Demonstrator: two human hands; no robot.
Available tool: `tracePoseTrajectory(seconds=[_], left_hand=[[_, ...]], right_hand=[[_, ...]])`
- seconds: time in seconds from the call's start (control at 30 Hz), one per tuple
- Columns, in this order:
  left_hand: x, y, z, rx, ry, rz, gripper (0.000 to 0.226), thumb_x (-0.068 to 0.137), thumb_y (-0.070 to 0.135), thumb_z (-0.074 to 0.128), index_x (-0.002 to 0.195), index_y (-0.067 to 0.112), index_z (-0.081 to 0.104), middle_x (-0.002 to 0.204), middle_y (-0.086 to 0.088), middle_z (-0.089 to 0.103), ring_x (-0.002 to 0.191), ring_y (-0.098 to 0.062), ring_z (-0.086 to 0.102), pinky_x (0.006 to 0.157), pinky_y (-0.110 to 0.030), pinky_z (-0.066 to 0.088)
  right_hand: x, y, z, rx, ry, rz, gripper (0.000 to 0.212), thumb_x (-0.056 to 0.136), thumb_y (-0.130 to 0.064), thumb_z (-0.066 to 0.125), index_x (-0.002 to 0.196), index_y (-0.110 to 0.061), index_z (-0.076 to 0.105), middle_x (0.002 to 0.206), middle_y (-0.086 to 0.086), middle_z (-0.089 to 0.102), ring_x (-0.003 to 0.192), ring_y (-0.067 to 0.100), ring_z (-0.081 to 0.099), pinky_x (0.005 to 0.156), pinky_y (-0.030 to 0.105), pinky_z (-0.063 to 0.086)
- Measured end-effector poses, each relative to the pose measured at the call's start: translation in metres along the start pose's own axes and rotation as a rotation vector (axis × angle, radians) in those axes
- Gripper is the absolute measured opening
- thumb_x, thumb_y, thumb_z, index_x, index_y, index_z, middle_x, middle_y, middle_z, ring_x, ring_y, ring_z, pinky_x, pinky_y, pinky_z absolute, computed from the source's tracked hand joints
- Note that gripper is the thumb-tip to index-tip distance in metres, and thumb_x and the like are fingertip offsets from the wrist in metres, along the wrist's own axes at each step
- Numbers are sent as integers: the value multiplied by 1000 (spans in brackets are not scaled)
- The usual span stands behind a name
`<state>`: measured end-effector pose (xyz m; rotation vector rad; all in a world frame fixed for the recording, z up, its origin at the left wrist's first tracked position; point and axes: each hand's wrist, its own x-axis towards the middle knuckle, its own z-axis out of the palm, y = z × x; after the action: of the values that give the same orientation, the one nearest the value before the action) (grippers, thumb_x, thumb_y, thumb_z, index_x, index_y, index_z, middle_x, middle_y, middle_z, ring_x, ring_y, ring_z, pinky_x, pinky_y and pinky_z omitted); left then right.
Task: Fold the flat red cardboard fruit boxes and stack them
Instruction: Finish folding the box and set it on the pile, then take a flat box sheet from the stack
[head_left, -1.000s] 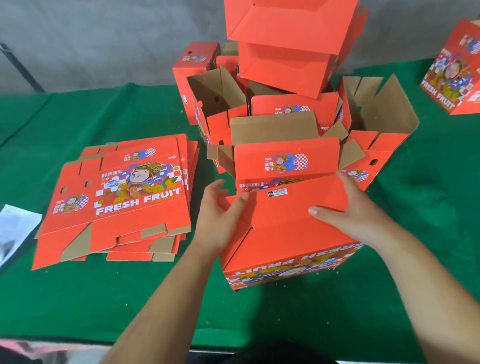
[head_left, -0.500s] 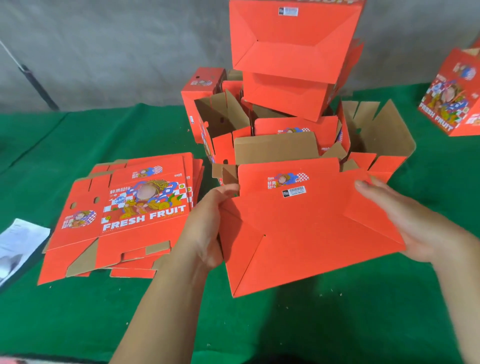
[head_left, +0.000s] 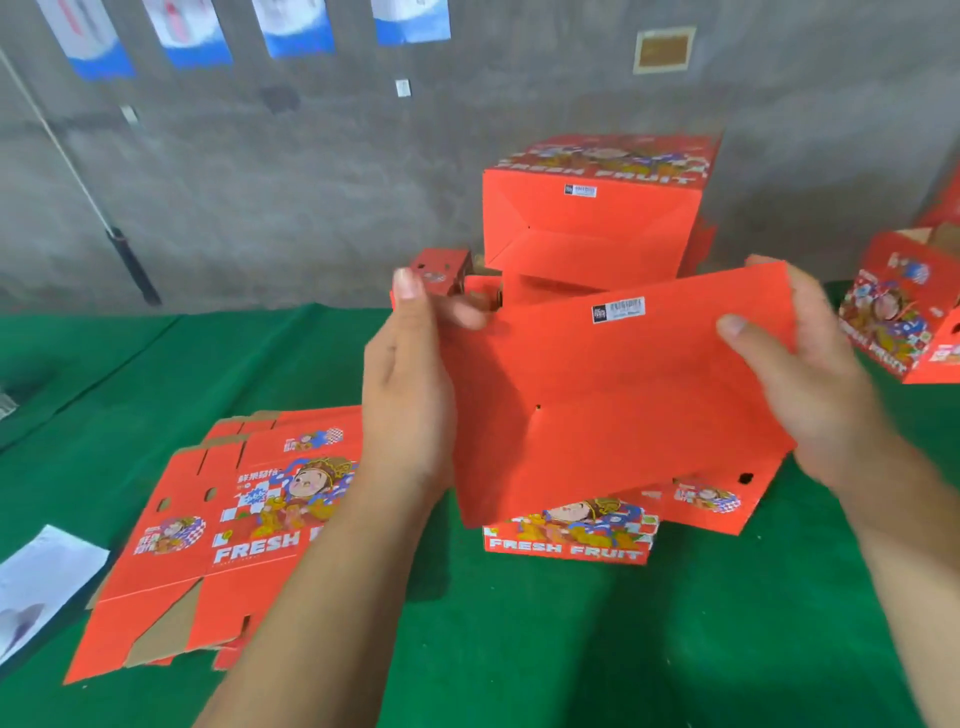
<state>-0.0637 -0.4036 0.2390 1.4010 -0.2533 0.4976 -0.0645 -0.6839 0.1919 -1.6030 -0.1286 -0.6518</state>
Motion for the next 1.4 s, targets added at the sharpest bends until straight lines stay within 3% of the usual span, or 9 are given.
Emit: tracePoseTrajectory(seconds=[0.13, 0.27, 0.47, 0.6, 0.8, 0.97, 1.1, 1.3, 1.4], left_hand=[[7, -32, 3, 71, -34, 284, 52, 111, 47, 32, 78, 22, 63, 88, 5, 74, 88, -1, 67, 80, -9, 44], [17, -89, -7, 292, -160, 460, 32, 97, 51, 62, 101, 20, 57, 98, 7, 59, 94, -8, 60, 85, -22, 46], [55, -166, -51, 1627, -364, 134, 92, 81, 65, 74, 156, 32, 33, 139, -11, 48, 121, -36, 53, 98, -47, 43], [77, -175, -41, 915, -320, -472, 69, 95, 46, 67, 144, 16, 29, 119, -11, 67, 97, -30, 73, 81, -45, 59], [63, -184, 4, 574, -316, -280, 84, 97, 41, 63, 159, 23, 9, 140, -2, 60, 128, -33, 61, 109, -48, 46], [55, -207, 20, 832, -613, -382, 101, 95, 44, 66, 160, 45, -11, 141, -9, 60, 126, -33, 61, 108, -46, 49], [61, -217, 5, 1013, -775, -484, 72, 98, 28, 62, 159, 22, 23, 144, -18, 47, 124, -38, 57, 104, -46, 51], [-2, -218, -21, 1128, -737, -455, 35, 102, 47, 48, 80, 21, 57, 85, 0, 66, 81, -23, 65, 68, -31, 50], [-41, -218, -22, 788, -637, -421, 17, 104, 38, 56, 88, 33, 61, 84, 21, 66, 80, 7, 62, 67, -12, 42]], right_hand=[[1, 46, -7, -214, 104, -123, 62, 84, -53, 71, 140, -46, 45, 142, -1, 57, 131, 24, 56, 112, 58, 41], [-16, 82, 14, -203, 86, -294, 54, 87, -31, 74, 130, -35, 43, 153, 6, 46, 146, 19, 41, 120, 33, 31], [-26, 141, 30, -912, -186, -262, 61, 85, -27, 82, 130, -8, 46, 156, 14, 27, 138, 38, 46, 104, 53, 50], [-19, 156, 29, -1012, -91, -88, 75, 88, -34, 78, 149, -32, 34, 122, 10, 41, 103, 38, 57, 82, 53, 56], [7, 152, 33, -722, 61, 103, 72, 101, -23, 61, 157, -49, 26, 56, 0, 55, 54, 22, 59, 53, 42, 48], [11, 170, 17, -559, -37, 425, 91, 99, -13, 58, 162, -47, 0, 122, 8, 70, 87, 27, 68, 70, 33, 50], [-19, 173, 28, -654, -371, 587, 124, 94, -21, 69, 142, -55, -40, 171, 8, 8, 138, 31, 48, 93, 33, 51], [-72, 165, 82, -393, -173, 442, 80, 95, -17, 61, 155, -49, 17, 154, -11, 40, 120, -11, 56, 97, 21, 51], [-108, 164, 117, -349, -279, 434, 69, 95, -18, 59, 151, -47, 31, 150, -16, 46, 123, 4, 58, 104, 36, 49]])
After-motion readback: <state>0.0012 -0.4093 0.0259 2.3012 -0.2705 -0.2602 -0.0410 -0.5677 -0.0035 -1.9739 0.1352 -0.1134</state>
